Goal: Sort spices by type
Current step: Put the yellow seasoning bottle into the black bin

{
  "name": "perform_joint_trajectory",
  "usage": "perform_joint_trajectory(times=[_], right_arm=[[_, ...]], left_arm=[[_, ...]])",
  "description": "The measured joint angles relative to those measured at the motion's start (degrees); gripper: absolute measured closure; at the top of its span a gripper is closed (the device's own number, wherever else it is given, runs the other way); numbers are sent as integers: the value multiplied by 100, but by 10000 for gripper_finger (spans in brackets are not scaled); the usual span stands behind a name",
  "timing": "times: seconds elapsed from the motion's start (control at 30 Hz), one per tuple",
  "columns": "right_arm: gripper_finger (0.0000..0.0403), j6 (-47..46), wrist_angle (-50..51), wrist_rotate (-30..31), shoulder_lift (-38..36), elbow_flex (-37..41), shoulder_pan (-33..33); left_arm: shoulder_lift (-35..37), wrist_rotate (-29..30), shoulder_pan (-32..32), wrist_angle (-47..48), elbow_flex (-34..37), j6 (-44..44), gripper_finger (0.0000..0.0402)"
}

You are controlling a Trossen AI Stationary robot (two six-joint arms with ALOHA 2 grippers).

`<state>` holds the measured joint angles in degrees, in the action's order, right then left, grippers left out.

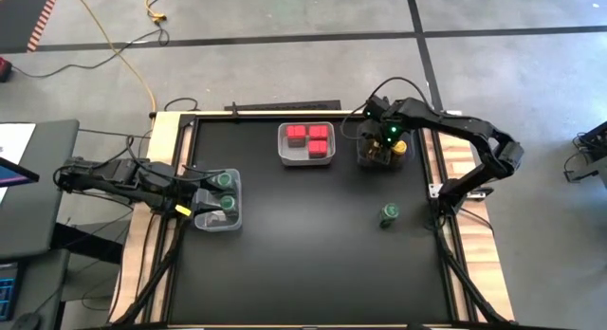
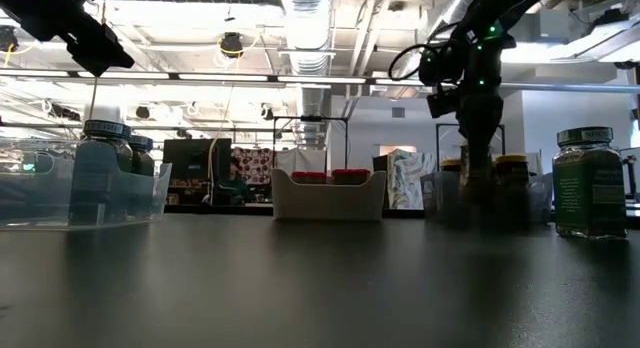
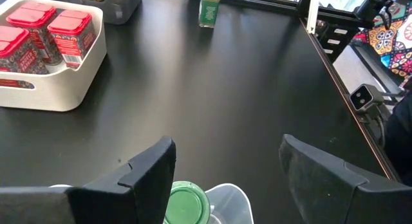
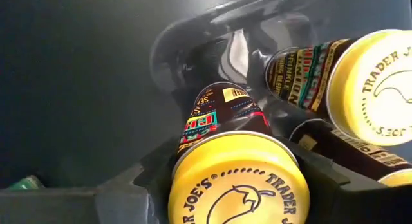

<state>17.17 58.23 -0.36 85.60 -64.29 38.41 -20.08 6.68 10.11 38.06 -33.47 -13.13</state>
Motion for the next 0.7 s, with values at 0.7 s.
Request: perform_joint_trajectory(times=[0.7], right_arm=[[157, -92, 10, -7, 837, -335, 96]], left_arm=[[-2, 2, -2, -2, -2, 0, 136]])
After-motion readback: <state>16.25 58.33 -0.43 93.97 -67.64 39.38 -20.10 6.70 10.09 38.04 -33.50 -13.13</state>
